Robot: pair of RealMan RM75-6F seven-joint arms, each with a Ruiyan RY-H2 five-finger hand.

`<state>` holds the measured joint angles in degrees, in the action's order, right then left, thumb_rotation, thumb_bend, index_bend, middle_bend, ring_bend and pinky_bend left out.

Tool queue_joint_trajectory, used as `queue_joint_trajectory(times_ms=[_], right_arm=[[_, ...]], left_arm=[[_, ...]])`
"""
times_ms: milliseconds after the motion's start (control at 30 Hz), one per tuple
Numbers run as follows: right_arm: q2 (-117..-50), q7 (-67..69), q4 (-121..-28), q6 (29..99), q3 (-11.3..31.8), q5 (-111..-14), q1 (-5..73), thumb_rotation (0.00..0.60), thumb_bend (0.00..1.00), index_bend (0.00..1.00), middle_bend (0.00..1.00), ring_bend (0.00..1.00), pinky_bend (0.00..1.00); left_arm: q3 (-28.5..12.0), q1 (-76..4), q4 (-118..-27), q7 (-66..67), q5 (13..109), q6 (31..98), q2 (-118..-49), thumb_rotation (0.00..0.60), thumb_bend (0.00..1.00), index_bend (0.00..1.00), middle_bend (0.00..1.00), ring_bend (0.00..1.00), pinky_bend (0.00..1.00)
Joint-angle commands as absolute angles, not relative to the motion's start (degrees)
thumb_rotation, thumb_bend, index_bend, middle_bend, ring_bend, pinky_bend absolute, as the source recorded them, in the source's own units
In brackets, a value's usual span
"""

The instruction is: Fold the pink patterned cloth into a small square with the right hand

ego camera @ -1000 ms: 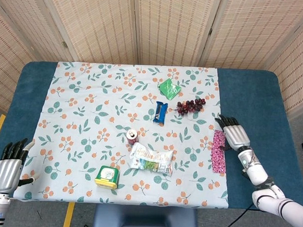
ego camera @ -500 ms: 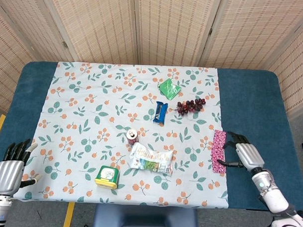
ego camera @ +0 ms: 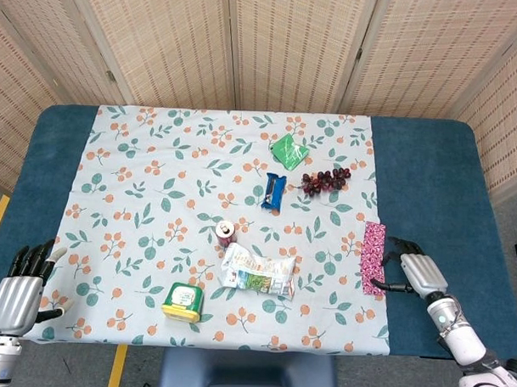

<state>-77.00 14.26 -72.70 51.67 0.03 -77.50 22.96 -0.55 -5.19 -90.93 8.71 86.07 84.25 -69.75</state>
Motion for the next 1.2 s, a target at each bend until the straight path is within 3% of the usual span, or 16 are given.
queue_joint_trajectory(times_ms=[33,400,800,1200], right_arm=[[-78.35,14.16,-70.96,50.68,-0.03,-77.44,23.33,0.205,0.19,0.39,0.08,0.00,0.00],[-81.31,13.46,-67.09,50.04,0.43,-77.87,24.02,0.202,0.19,0.39,0.08,0.00,0.00],[-82.82,12.14,-69.17,50.12,0.61,-80.29,25.85,0.199,0.19,0.39,0.08,0.00,0.00],[-79.31,12.87,-70.34,53.22,0.60,-78.49,23.04,0.199,0.19,0.39,0.08,0.00,0.00]], left_arm=[[-0.49,-5.19,-90.86,8.57,86.10,84.15,-69.80,0.600,0.19,0.18,0.07,0.10,0.00],[-0.44,-5.20,-90.34,8.18,86.10,83.88,-70.10,0.600,0.19,0.18,0.07,0.10,0.00],[-0.49,-5.04,-89.35,7.24,85.85,83.83,-70.41,0.600,0.19,0.18,0.07,0.10,0.00],[-0.33,-5.27,-88.91,6.82,86.67,83.77,-70.94,0.600,0.19,0.18,0.07,0.10,0.00]])
